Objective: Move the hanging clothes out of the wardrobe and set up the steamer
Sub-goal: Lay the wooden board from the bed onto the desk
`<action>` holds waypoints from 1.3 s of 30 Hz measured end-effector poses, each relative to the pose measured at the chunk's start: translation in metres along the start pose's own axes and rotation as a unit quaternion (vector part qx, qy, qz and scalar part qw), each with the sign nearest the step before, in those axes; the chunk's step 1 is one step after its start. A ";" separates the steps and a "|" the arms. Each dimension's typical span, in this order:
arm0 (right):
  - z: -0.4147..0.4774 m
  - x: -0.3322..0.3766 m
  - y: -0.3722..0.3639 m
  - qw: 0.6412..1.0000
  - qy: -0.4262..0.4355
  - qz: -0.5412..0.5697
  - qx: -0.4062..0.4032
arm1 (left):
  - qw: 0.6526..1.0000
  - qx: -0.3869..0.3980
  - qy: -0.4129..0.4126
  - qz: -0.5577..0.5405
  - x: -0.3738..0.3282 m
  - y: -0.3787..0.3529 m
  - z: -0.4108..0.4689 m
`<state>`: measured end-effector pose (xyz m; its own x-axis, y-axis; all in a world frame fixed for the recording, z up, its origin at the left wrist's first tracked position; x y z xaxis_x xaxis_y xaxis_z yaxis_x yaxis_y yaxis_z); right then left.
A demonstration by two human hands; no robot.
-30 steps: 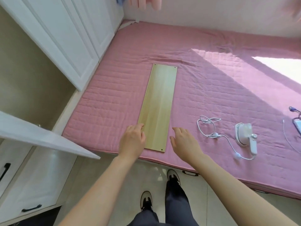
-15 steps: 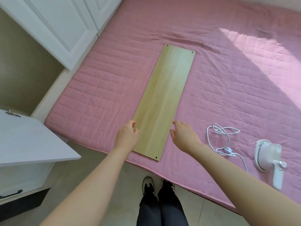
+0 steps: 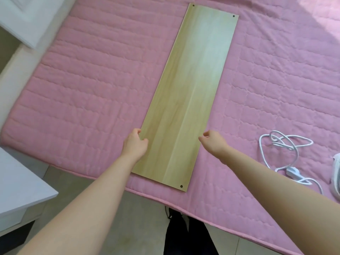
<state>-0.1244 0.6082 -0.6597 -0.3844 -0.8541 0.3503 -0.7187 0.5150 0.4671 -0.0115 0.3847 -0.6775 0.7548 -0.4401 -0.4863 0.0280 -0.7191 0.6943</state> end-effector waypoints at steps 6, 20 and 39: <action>0.040 -0.002 -0.013 0.987 -0.080 0.139 0.008 | 0.997 0.024 0.034 -0.058 0.023 -0.021 0.029; 0.039 0.016 -0.013 0.972 -0.116 0.201 0.044 | 0.998 0.053 0.014 0.039 0.026 -0.022 0.043; -0.015 -0.070 -0.080 0.955 -0.210 0.103 0.184 | 0.963 0.094 0.038 0.251 0.102 -0.026 -0.064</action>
<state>-0.0313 0.6277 -0.7089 -0.6818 -0.7315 0.0112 -0.7287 0.6803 0.0788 0.1066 0.3928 -0.7112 0.6884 -0.7221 -0.0690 -0.4667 -0.5137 0.7199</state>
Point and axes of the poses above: each hand's wrist, its own z-axis towards the middle knuckle, its own y-axis out of the back of the hand, x = y × z, the point moved 2 cm from there along z, towards the middle knuckle, and after that the axes turned 7 degrees about -y, right-handed, at the moved point
